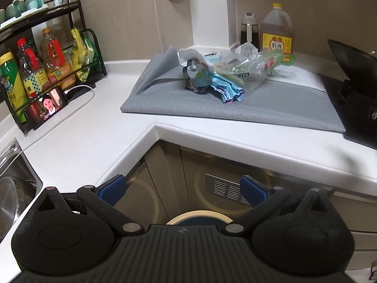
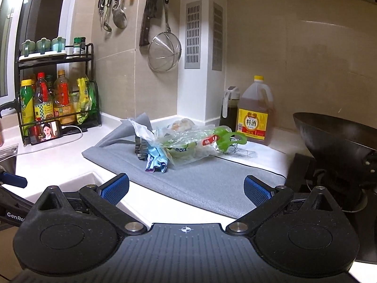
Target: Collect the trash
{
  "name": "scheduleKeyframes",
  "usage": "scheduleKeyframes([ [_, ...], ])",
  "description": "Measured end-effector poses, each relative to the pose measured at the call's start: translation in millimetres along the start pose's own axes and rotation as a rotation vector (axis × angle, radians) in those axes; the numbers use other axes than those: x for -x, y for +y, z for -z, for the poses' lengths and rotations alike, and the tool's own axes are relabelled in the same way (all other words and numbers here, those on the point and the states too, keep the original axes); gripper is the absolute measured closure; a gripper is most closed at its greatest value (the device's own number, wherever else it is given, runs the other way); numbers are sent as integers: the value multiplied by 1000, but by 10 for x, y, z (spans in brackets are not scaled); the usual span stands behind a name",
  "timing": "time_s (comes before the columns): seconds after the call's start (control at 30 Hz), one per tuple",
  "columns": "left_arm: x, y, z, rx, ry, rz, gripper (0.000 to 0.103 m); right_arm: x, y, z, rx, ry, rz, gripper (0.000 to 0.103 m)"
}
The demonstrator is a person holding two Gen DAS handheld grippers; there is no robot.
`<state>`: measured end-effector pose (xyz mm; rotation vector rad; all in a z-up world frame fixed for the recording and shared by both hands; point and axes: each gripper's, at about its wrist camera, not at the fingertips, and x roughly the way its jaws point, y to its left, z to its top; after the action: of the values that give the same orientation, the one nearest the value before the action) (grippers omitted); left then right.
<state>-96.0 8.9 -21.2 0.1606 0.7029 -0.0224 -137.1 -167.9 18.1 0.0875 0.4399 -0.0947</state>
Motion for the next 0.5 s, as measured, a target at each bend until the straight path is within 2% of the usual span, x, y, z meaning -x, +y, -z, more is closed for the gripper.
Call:
scheduleKeyframes([
  [0.07, 1, 8, -6, -4, -1, -1, 0, 38, -33, -76, 17, -15, 1, 0],
  [0.13, 24, 16, -6, -7, -9, -8, 0, 179, -87, -208, 59, -74, 27, 0],
  [0.37, 98, 20, 21, -1, -18, -10, 0, 882, -333, -694, 312, -256, 148, 0],
  [0.43, 121, -9, 33, -7, -21, -12, 0, 1014, -364, -728, 330, -296, 163, 0],
  [0.5, 148, -35, 43, -11, -23, -12, 0, 1066, -380, -708, 307, -310, 143, 0],
])
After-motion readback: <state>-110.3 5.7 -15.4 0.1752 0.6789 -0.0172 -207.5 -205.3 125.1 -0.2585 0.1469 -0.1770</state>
